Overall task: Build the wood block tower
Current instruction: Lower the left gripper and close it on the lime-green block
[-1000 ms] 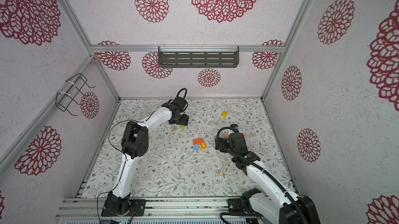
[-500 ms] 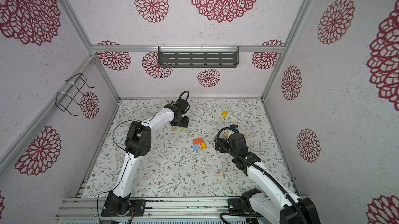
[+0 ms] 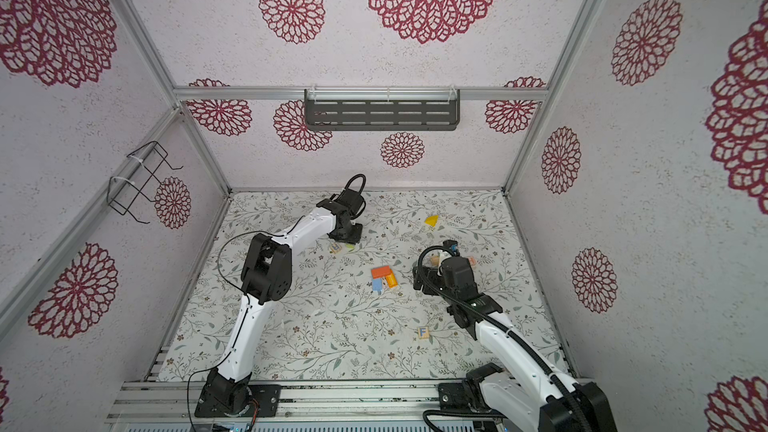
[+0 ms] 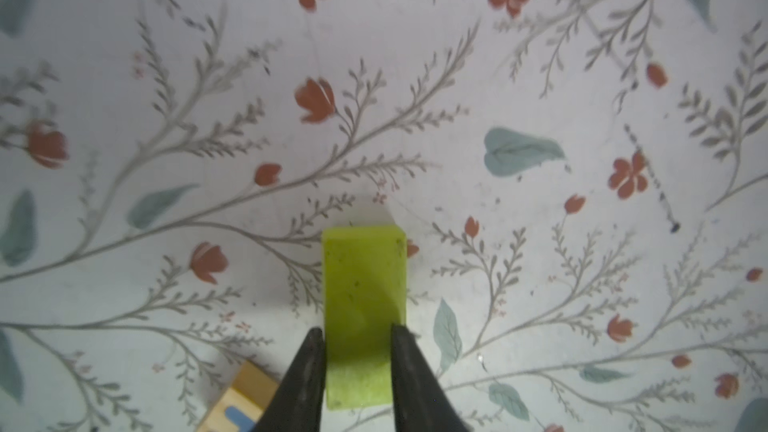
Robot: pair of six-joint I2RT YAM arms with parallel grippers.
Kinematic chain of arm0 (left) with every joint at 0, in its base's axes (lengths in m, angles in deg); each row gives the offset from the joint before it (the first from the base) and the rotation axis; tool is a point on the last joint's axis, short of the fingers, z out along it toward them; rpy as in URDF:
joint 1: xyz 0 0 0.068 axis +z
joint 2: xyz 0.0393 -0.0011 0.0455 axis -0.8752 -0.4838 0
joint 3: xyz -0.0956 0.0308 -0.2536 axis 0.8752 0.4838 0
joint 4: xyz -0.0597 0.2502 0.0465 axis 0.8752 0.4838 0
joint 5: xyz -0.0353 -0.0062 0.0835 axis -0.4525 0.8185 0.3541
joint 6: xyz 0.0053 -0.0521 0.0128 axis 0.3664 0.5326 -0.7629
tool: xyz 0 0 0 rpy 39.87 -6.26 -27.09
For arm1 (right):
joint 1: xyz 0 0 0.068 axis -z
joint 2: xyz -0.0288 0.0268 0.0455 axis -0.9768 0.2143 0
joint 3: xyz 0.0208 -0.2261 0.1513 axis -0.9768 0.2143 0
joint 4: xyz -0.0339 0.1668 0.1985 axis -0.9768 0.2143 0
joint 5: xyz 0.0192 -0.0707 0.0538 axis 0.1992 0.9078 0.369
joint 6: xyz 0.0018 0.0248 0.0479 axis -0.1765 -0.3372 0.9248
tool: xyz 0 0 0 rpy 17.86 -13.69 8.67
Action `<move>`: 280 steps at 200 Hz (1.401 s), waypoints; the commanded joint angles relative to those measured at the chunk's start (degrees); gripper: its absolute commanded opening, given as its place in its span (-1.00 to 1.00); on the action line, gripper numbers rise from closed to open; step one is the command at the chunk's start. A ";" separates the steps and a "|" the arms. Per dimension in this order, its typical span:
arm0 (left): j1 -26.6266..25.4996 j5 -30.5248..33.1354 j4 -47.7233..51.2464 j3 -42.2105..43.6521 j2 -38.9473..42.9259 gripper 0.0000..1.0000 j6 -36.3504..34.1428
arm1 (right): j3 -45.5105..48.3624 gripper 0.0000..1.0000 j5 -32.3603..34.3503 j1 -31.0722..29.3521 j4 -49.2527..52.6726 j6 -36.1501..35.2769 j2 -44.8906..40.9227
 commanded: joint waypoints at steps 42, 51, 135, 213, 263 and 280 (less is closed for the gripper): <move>-0.23 0.32 0.19 2.85 4.01 -0.34 -1.44 | -0.76 0.83 -0.16 0.42 -0.54 0.35 -0.99; -0.16 0.61 -0.09 3.33 4.54 -0.15 -1.44 | -0.85 0.83 -0.16 0.51 -0.58 0.29 -0.60; -0.30 -3.49 -2.93 3.39 4.44 0.31 -2.23 | -0.68 0.84 -0.18 0.77 -0.62 -0.04 0.36; -0.43 -3.67 -1.75 0.71 0.92 0.09 -3.28 | -0.84 0.84 -1.36 0.78 -1.33 0.03 2.31; -0.41 -3.68 -0.84 -1.23 -1.76 0.05 -3.90 | -0.85 0.84 -1.50 0.88 -1.68 0.02 3.04; -0.43 -3.57 -0.74 -1.52 -2.30 0.03 -4.03 | -0.85 0.84 -1.59 0.88 -1.77 0.06 3.21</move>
